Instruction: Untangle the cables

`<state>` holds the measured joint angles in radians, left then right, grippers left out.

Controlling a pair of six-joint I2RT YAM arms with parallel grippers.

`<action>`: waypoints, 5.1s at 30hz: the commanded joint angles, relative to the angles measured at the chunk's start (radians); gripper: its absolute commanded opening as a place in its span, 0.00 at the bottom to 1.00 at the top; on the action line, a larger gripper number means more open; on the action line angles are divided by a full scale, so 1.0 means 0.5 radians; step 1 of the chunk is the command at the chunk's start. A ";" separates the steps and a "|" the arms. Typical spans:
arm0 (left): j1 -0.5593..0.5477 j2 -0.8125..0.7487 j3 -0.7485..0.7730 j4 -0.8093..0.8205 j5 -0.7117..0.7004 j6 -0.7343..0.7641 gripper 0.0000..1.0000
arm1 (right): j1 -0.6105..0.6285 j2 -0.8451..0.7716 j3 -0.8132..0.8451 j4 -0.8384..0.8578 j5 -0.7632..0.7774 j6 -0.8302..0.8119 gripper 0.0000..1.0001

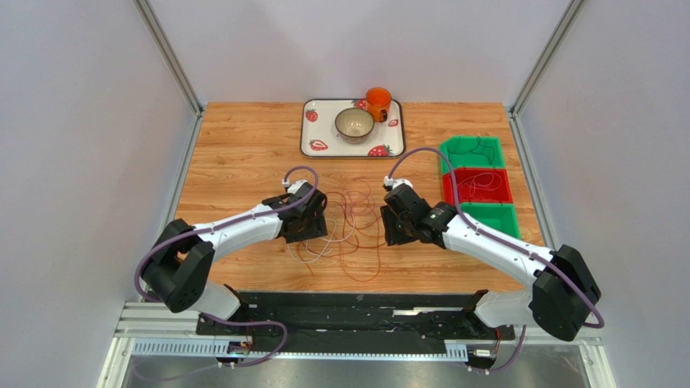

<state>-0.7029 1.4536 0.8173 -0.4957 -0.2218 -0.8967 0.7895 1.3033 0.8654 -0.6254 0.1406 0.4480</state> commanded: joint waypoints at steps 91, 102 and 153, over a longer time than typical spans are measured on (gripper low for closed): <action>-0.193 -1.247 0.765 0.280 1.720 1.223 0.00 | 0.157 -0.174 -0.071 1.555 -1.367 -0.126 0.38; -0.193 -1.351 0.823 -0.057 1.423 1.189 0.00 | 0.185 -0.290 0.063 1.276 -1.123 -0.209 0.00; -0.193 -2.024 0.203 -0.665 0.229 1.094 0.99 | -1.079 -0.382 1.657 -0.863 0.964 -0.464 0.00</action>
<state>-0.7979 0.4419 0.9295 -0.8818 -0.0967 -0.3603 0.2977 1.1217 1.7393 -1.0969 0.6052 0.2016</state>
